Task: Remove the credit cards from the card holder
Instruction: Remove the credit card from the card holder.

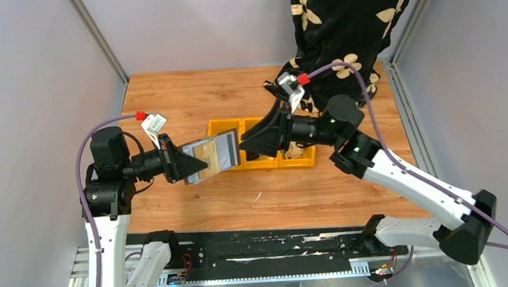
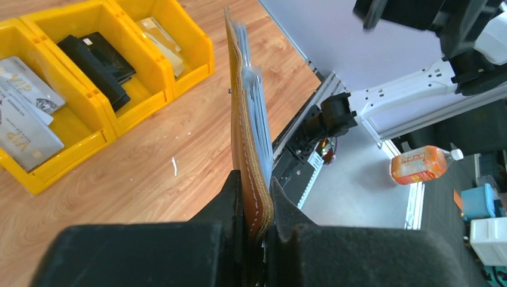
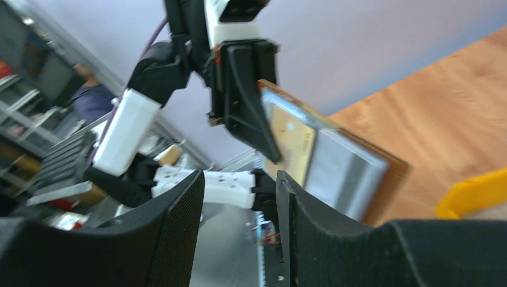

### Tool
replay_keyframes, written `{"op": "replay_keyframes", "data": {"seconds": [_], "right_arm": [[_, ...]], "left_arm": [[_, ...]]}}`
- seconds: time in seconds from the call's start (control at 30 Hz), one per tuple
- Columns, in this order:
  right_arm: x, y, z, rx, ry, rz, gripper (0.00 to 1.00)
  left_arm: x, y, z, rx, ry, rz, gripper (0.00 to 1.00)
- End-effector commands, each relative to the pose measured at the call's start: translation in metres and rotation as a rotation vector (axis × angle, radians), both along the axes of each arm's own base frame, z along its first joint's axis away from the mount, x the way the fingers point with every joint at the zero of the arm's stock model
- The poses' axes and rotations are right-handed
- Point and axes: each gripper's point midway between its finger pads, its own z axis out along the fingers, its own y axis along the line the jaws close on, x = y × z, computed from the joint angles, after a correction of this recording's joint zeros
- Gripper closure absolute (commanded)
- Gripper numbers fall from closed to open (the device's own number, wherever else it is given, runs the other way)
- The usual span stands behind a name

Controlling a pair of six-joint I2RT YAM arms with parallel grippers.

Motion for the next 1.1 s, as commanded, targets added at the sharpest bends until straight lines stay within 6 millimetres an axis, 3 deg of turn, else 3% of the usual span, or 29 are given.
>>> {"op": "replay_keyframes", "data": {"seconds": [0.0,0.2,0.63,0.7,0.77,0.9,0.97,1.07], "right_arm": [[-0.038,0.027,-0.005,0.052,0.059,0.278,0.49],[-0.031,0.049,-0.031,0.012,0.111,0.305,0.49],[-0.034,0.066,-0.051,-0.023,0.15,0.347,0.49],[-0.039,0.069,-0.048,-0.012,0.142,0.367,0.55],[-0.043,0.072,-0.045,-0.009,0.132,0.385,0.7],[-0.045,0.076,-0.043,-0.01,0.129,0.393,0.92],[-0.045,0.075,-0.043,-0.01,0.129,0.389,0.99],[-0.047,0.073,-0.041,-0.005,0.121,0.395,1.0]], "left_arm": [[-0.006,-0.003,0.004,-0.018,-0.003,-0.039,1.0],[-0.024,-0.01,0.015,-0.068,-0.017,-0.13,0.99],[-0.043,-0.015,0.028,-0.117,-0.029,-0.232,0.97],[-0.043,-0.014,0.027,-0.116,-0.031,-0.229,0.97],[-0.043,-0.014,0.027,-0.116,-0.027,-0.226,0.95],[-0.044,-0.015,0.028,-0.121,-0.025,-0.235,0.85],[-0.047,-0.015,0.029,-0.128,-0.026,-0.25,0.75],[-0.054,-0.016,0.031,-0.146,-0.029,-0.289,0.66]]}}
